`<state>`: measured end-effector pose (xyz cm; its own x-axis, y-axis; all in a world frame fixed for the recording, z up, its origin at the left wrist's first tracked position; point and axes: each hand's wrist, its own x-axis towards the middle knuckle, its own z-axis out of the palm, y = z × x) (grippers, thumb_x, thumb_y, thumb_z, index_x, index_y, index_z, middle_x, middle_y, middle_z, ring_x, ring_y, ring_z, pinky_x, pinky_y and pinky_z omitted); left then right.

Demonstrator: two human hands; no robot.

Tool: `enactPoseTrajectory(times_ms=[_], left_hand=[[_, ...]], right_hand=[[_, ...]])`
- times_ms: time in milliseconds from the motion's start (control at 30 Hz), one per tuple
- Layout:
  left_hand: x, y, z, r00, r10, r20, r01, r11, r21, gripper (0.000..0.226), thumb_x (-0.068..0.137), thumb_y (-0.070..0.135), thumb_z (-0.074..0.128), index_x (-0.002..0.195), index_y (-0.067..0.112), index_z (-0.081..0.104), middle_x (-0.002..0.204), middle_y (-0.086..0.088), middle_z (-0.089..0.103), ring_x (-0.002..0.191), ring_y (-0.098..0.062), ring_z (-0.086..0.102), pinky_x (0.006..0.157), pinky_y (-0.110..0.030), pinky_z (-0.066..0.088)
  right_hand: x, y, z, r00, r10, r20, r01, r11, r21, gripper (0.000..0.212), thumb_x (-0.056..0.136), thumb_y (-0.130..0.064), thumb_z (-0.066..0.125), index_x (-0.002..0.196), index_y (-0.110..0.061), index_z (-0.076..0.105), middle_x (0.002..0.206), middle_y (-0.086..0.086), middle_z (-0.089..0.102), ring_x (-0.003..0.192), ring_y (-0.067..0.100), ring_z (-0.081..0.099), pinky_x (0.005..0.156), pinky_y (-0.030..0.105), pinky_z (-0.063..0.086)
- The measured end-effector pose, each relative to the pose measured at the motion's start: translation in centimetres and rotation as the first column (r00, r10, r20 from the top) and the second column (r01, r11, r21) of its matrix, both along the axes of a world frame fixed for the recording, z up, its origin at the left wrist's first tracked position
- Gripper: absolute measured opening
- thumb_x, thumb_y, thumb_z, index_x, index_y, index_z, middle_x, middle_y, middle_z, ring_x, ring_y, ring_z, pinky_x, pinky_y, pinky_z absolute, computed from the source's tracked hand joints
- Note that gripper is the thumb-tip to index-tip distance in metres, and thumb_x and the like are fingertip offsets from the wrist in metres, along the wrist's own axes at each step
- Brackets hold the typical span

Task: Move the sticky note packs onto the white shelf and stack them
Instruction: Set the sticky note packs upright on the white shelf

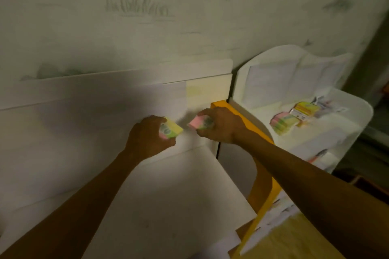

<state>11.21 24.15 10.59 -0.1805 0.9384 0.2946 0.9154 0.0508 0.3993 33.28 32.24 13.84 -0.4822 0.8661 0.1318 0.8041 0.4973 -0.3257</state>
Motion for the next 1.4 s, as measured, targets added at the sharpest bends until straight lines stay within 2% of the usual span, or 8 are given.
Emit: enactPoseTrajectory(times_ms=[233,333,500,633,767,900,1200,1400], left_hand=[[6.6,1.8,4.3,0.998,-0.009,-0.064,0.014,0.997,0.072,0.073,0.062,0.057,0.075,0.123,0.019,0.059,0.122,-0.003,0.061,0.107,-0.024,0.059,0.088,-0.035,0.048],[11.5,2.7,5.5,0.998,-0.005,-0.065,0.012,0.993,0.116,0.070,0.068,0.052,0.077,0.125,0.018,0.057,0.125,-0.003,0.059,0.112,-0.024,0.056,0.091,-0.036,0.046],[20.0,4.8,7.0,0.997,-0.058,-0.044,0.063,0.990,0.127,0.083,0.060,0.067,0.067,0.125,0.017,0.056,0.119,-0.004,0.060,0.106,-0.023,0.058,0.087,-0.035,0.046],[26.1,6.4,7.2,0.997,-0.068,-0.032,0.072,0.987,0.146,0.077,0.066,0.056,0.077,0.127,0.015,0.055,0.121,-0.005,0.060,0.107,-0.024,0.059,0.084,-0.033,0.046],[31.1,8.1,7.2,0.995,-0.099,0.003,0.098,0.987,0.129,0.081,0.062,0.061,0.072,0.128,0.017,0.054,0.124,-0.004,0.059,0.109,-0.024,0.058,0.085,-0.032,0.046],[35.1,10.7,7.0,0.992,-0.124,0.004,0.122,0.984,0.130,0.073,0.069,0.050,0.078,0.129,0.016,0.052,0.126,-0.005,0.057,0.111,-0.023,0.056,0.086,-0.033,0.045],[41.8,19.9,4.2,0.991,-0.129,0.037,0.126,0.988,0.088,0.069,0.068,0.051,0.078,0.125,0.020,0.055,0.124,-0.001,0.059,0.113,-0.023,0.056,0.092,-0.035,0.045],[44.2,27.5,1.3,0.978,-0.158,0.138,0.159,0.987,0.001,0.078,0.062,0.057,0.074,0.128,0.023,0.051,0.127,0.002,0.056,0.117,-0.021,0.054,0.095,-0.030,0.042]], right_hand=[[7.5,0.5,2.8,0.984,0.004,-0.177,0.011,0.996,0.084,0.060,0.076,-0.056,0.068,0.130,-0.037,0.052,0.129,-0.004,0.056,0.116,0.018,0.052,0.091,0.035,0.048],[12.5,1.1,3.5,0.986,-0.012,-0.165,0.031,0.993,0.112,0.060,0.076,-0.059,0.067,0.129,-0.039,0.052,0.128,-0.004,0.056,0.118,0.019,0.050,0.089,0.035,0.044],[22.9,2.7,4.1,0.983,-0.096,-0.158,0.113,0.989,0.099,0.059,0.074,-0.060,0.068,0.128,-0.041,0.052,0.125,-0.003,0.057,0.118,0.020,0.052,0.090,0.037,0.046],[30.2,3.6,4.0,0.974,-0.170,-0.153,0.183,0.980,0.081,0.059,0.072,-0.059,0.068,0.126,-0.042,0.053,0.125,-0.003,0.057,0.119,0.021,0.052,0.095,0.040,0.048],[36.1,4.5,3.3,0.970,-0.196,-0.141,0.208,0.975,0.073,0.060,0.072,-0.062,0.067,0.126,-0.040,0.054,0.123,-0.002,0.059,0.117,0.021,0.054,0.093,0.040,0.049],[40.3,6.0,2.9,0.960,-0.229,-0.162,0.243,0.967,0.072,0.062,0.069,-0.066,0.066,0.124,-0.040,0.055,0.122,-0.004,0.061,0.115,0.019,0.056,0.091,0.042,0.051],[47.3,13.2,0.8,0.952,-0.285,-0.112,0.291,0.956,0.044,0.065,0.067,-0.070,0.064,0.124,-0.040,0.055,0.123,-0.008,0.062,0.113,0.017,0.056,0.090,0.042,0.052],[49.7,20.6,0.9,0.960,-0.278,-0.037,0.279,0.959,0.040,0.056,0.072,-0.062,0.068,0.123,-0.040,0.058,0.117,-0.009,0.063,0.107,0.014,0.059,0.082,0.032,0.049]])
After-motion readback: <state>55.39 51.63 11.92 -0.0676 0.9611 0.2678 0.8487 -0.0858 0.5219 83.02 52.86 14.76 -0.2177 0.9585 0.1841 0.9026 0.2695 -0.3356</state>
